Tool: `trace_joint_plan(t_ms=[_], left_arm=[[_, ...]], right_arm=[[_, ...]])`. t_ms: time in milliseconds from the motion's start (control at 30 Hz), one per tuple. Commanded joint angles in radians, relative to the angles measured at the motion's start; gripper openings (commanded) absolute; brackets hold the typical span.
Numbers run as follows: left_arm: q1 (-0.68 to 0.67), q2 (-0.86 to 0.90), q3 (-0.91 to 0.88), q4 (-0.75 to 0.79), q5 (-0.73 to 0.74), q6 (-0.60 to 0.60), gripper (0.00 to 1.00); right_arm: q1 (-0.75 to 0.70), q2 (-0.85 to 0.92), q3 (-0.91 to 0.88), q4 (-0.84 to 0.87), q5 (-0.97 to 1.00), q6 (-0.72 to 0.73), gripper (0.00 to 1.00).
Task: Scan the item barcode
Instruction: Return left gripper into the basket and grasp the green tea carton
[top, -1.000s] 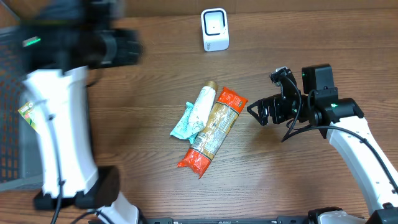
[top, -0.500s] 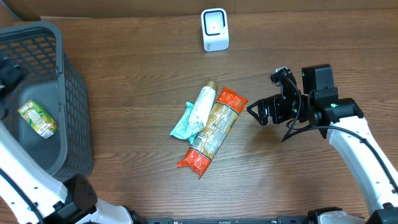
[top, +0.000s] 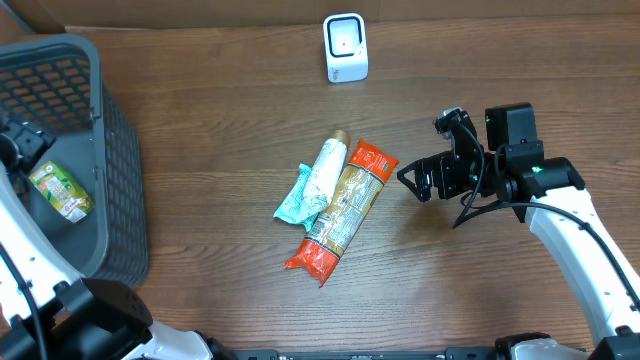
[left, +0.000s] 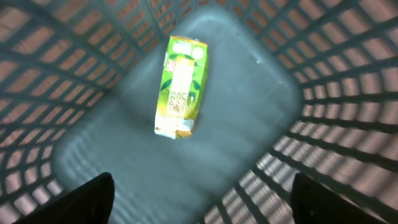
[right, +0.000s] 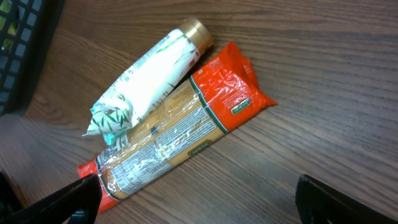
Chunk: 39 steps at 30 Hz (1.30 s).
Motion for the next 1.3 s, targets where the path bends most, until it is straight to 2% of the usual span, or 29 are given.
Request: trace_joint_plan(t_ms=[0, 167, 367, 600, 967, 1033, 1100, 1267], left_arm=[[0.005, -0.002, -0.160, 0.105, -0.023, 0.100, 0.84], [0.005, 0.014, -0.315, 0.240, -0.031, 0.144, 0.85], [0.006, 0.042, -0.423, 0.348, -0.069, 0.156, 0.84], [0.033, 0.138, -0.437, 0.388, -0.087, 0.177, 0.85], [0.039, 0.257, -0.437, 0.430, -0.088, 0.180, 0.76], [0.039, 0.264, -0.437, 0.436, -0.087, 0.180, 0.72], [0.039, 0.264, -0.437, 0.444, -0.087, 0.180, 0.62], [0.039, 0.264, -0.437, 0.457, -0.088, 0.180, 0.29]], right_arm=[[-0.001, 0.001, 0.019, 0.004, 0.002, 0.003, 1.00], [-0.001, 0.001, 0.019, 0.004, 0.002, 0.003, 1.00], [-0.001, 0.001, 0.019, 0.004, 0.002, 0.003, 1.00], [-0.001, 0.001, 0.019, 0.004, 0.002, 0.003, 1.00], [-0.001, 0.001, 0.019, 0.004, 0.002, 0.003, 1.00], [-0.001, 0.001, 0.019, 0.004, 0.002, 0.003, 1.00], [-0.001, 0.001, 0.019, 0.004, 0.002, 0.003, 1.00], [-0.001, 0.001, 0.019, 0.004, 0.002, 0.003, 1.00]])
